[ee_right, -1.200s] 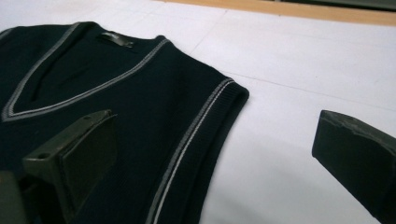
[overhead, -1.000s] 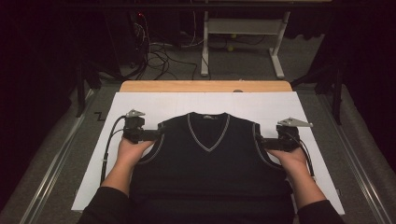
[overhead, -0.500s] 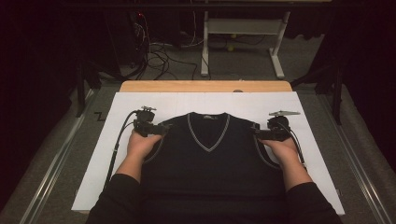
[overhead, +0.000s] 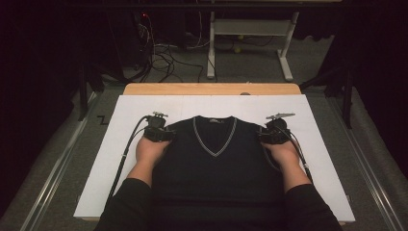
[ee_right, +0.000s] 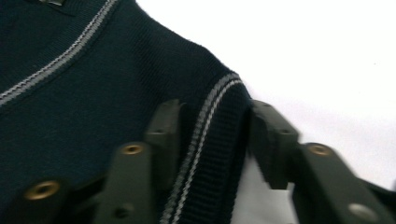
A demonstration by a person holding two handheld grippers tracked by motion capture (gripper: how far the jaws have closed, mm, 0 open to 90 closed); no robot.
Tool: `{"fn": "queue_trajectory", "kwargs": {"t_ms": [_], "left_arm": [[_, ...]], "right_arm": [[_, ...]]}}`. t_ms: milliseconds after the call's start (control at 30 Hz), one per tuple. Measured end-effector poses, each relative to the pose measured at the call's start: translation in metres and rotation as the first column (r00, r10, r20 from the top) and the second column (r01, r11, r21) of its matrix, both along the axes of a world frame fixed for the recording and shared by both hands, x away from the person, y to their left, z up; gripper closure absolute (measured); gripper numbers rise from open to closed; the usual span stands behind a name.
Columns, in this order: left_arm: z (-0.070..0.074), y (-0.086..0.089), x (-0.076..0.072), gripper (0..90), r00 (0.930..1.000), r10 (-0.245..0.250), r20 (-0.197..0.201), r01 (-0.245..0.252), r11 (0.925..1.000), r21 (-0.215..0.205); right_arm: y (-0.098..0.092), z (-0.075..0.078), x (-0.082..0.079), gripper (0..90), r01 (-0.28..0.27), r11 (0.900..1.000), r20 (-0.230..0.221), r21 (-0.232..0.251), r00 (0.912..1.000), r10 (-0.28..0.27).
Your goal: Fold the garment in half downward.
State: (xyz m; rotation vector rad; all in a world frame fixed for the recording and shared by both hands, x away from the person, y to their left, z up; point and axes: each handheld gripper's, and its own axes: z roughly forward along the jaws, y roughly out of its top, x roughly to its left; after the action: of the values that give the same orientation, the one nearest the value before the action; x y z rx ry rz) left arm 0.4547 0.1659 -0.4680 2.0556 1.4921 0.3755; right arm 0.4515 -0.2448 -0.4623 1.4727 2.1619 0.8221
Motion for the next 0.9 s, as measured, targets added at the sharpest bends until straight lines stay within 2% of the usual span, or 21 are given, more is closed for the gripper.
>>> {"fn": "queue_trajectory", "kwargs": {"t_ms": [33, 67, 133, 200, 267, 367, 433, 533, 567, 600, 633, 667, 700, 733, 767, 900], "left_arm": [[0.000, -0.001, -0.001, 40.5, 1.0000, 0.001, 0.000, -0.001, 1.0000, -0.003], [0.000, -0.001, -0.002, 40.5, 1.0000, 0.004, 0.000, -0.004, 1.0000, -0.009], [0.000, -0.003, -0.006, 47.9, 1.0000, 0.002, 0.010, -0.002, 0.9998, -0.020], [-0.001, -0.003, -0.009, 53.6, 0.9998, 0.001, 0.018, -0.001, 0.9994, -0.034], [-0.002, -0.003, -0.011, 58.6, 0.9998, -0.005, 0.021, 0.006, 0.9991, -0.043], [0.000, -0.001, -0.009, 64.5, 1.0000, 0.000, -0.002, 0.000, 0.9972, -0.074], [0.001, -0.001, -0.009, 68.2, 0.9999, -0.014, -0.001, 0.013, 0.9969, -0.077], [0.005, 0.001, -0.012, 70.7, 0.9988, -0.026, 0.042, 0.030, 0.9960, -0.084], [0.011, 0.003, -0.013, 71.1, 0.9968, -0.022, 0.077, 0.029, 0.9947, -0.099], [0.011, 0.003, -0.013, 71.2, 0.9968, -0.022, 0.077, 0.029, 0.9947, -0.099], [0.016, 0.005, -0.015, 71.2, 0.9939, -0.019, 0.109, 0.032, 0.9925, -0.118], [0.021, 0.007, -0.016, 71.2, 0.9900, -0.018, 0.140, 0.038, 0.9890, -0.143], [0.025, 0.008, -0.017, 71.2, 0.9863, -0.020, 0.164, 0.046, 0.9870, -0.154], [0.032, 0.009, -0.019, 71.1, 0.9810, -0.017, 0.193, 0.047, 0.9868, -0.155], [0.037, 0.009, -0.020, 71.1, 0.9781, -0.015, 0.208, 0.047, 0.9874, -0.151], [0.059, 0.009, -0.023, 71.2, 0.9627, -0.013, 0.270, 0.055, 0.9874, -0.148]], "right_arm": [[0.000, 0.000, -0.001, 61.8, -0.002, 1.000, 0.000, -0.001, 1.0000, 0.002], [0.000, 0.000, -0.001, 61.8, -0.002, 1.000, 0.000, -0.001, 1.0000, 0.002], [0.002, 0.001, -0.002, 71.3, -0.014, 1.000, -0.010, 0.010, 0.9999, 0.014], [0.004, 0.001, -0.005, 76.9, -0.021, 1.000, -0.015, 0.016, 0.9997, 0.022], [0.007, 0.001, -0.007, 78.5, -0.035, 0.999, -0.005, 0.000, 0.9994, 0.035], [0.008, 0.001, -0.009, 79.4, -0.048, 0.999, -0.001, -0.006, 0.9989, 0.048], [0.009, 0.002, -0.010, 79.6, -0.050, 0.999, 0.003, -0.009, 0.9987, 0.050], [0.008, 0.005, -0.011, 79.7, -0.052, 0.999, 0.032, -0.008, 0.9981, 0.052], [0.006, 0.010, -0.011, 79.8, -0.046, 0.999, 0.057, -0.003, 0.9973, 0.047], [0.006, 0.010, -0.011, 79.8, -0.046, 0.999, 0.057, -0.003, 0.9973, 0.047], [0.005, 0.012, -0.012, 79.9, -0.044, 0.999, 0.069, 0.004, 0.9967, 0.043], [0.002, 0.020, -0.015, 80.1, -0.039, 0.999, 0.112, 0.007, 0.9929, 0.038], [0.002, 0.020, -0.015, 80.1, -0.039, 0.999, 0.112, 0.007, 0.9929, 0.038], [0.000, 0.029, -0.018, 80.1, -0.044, 0.999, 0.159, 0.016, 0.9865, 0.041], [0.000, 0.029, -0.018, 80.1, -0.044, 0.999, 0.159, 0.016, 0.9865, 0.041], [-0.006, 0.049, -0.022, 80.1, -0.032, 0.999, 0.224, 0.038, 0.9744, 0.022]]}}
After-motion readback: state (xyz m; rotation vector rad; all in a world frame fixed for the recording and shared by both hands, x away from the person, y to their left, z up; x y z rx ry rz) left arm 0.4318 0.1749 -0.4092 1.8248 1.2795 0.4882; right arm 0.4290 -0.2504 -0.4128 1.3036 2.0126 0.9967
